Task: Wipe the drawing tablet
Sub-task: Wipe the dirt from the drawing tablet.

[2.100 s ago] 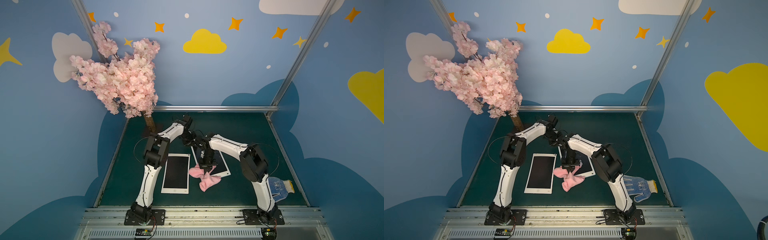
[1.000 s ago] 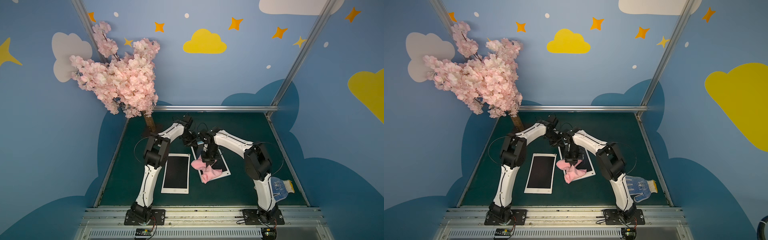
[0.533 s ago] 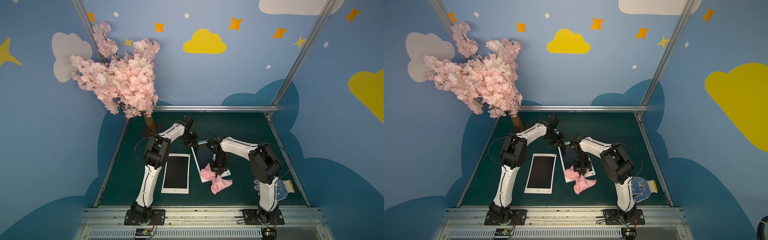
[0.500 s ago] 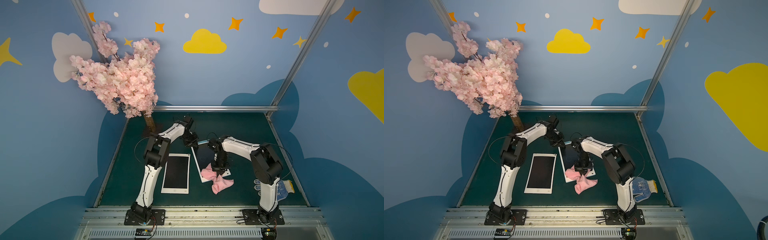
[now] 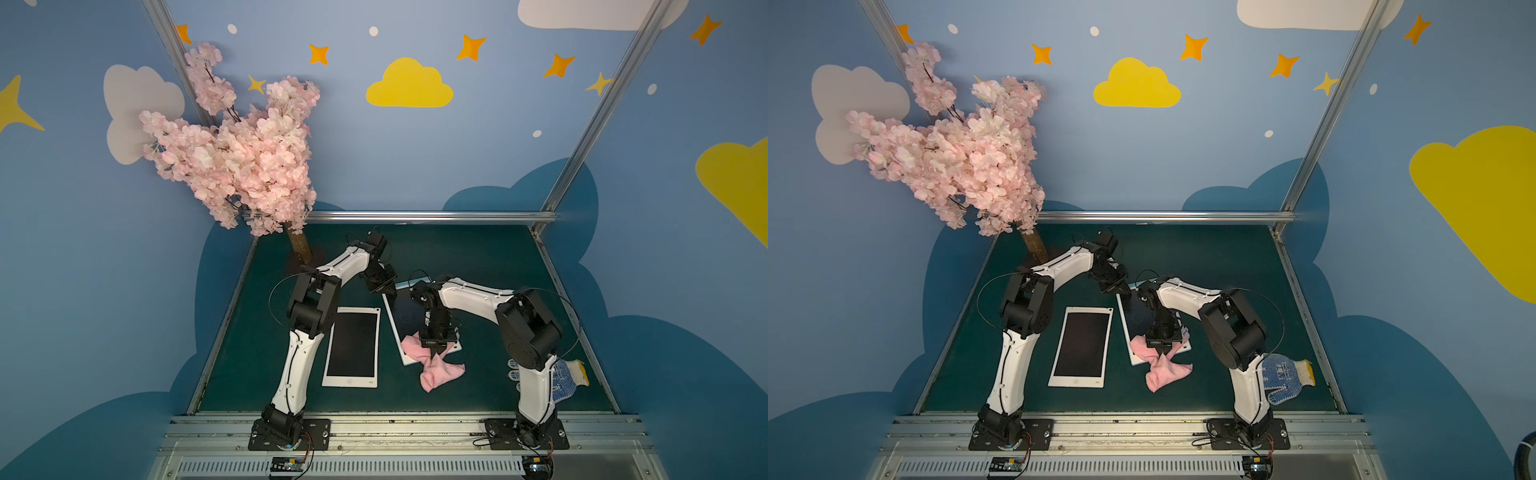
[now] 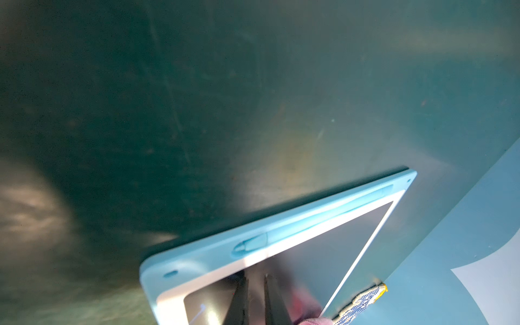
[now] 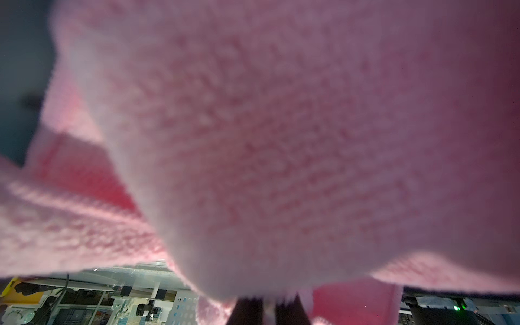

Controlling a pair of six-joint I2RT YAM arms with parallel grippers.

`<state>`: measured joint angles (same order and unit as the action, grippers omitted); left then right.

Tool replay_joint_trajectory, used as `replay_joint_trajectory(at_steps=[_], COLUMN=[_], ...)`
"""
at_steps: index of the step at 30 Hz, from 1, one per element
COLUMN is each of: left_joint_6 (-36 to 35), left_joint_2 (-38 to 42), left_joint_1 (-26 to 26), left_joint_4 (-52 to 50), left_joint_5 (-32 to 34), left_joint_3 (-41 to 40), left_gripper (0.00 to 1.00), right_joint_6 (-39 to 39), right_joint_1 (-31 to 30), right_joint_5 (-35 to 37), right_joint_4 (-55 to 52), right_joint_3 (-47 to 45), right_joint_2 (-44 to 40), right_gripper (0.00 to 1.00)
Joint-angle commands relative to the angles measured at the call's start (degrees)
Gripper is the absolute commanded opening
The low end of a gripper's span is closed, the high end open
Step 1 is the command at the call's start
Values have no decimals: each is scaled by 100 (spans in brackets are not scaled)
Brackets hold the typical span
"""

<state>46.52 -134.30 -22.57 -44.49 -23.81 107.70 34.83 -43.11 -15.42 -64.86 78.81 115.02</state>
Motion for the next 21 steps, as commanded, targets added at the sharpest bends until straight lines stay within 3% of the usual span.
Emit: replay_joint_trajectory(at_steps=[1, 21], left_joint_6=[-29, -45], left_joint_2=[194, 244], left_joint_1=[-12, -26], left_joint_4=[-51, -60], left_joint_5=[0, 17], left_joint_3=[-56, -30], left_gripper=[15, 15], right_joint_6=[103, 15], right_joint_1=[-7, -4], right_joint_5=[167, 452], right_joint_4=[96, 238], right_joint_3=[135, 78], right_joint_2=[118, 332], right_gripper=[0, 0])
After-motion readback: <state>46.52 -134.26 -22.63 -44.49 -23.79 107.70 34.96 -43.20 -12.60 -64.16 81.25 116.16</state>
